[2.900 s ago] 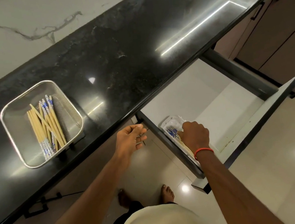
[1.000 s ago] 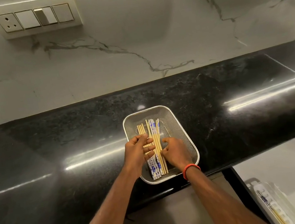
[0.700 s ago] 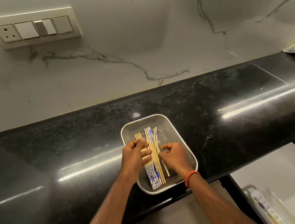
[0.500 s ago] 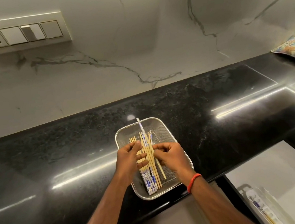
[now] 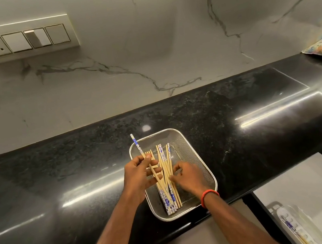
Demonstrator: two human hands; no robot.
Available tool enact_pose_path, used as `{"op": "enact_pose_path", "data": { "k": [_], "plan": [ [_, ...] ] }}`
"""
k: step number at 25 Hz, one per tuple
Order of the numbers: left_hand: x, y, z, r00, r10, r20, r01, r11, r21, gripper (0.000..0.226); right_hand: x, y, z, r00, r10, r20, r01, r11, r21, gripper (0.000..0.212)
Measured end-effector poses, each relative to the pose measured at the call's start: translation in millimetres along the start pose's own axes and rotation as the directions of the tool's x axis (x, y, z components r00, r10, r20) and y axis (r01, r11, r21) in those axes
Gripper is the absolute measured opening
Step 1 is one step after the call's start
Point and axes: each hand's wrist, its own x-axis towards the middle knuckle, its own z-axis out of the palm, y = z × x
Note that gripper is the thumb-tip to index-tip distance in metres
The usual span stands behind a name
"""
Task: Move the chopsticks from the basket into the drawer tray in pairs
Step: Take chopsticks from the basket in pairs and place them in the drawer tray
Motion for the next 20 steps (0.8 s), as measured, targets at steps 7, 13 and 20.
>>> {"op": "enact_pose_path", "data": {
  "k": [7, 13, 20],
  "plan": [
    [-3.3, 2.8, -2.9, 1.0, 0.012, 0.0, -0.012, 1.0, 0.008, 0.017, 10.0, 7.2, 4.8, 1.0, -0.025, -0.013, 0.025, 0.999, -0.03, 0.038],
    [-5.6, 2.4, 9.4, 0.997, -0.018, 0.078, 0.015, 0.999, 0.034, 0.016, -1.7, -0.5, -15.7, 0.995, -0.048, -0.089, 0.072, 0.953, 0.294, 0.031],
    [-6.5, -6.2, 20.5, 0.99, -0.041, 0.137, 0.021, 0.989, 0.144, 0.015, -23.7, -13.3, -15.4, 0.989, -0.138, -0.059, 0.15, 0.912, 0.383, 0.025]
  ]
}}
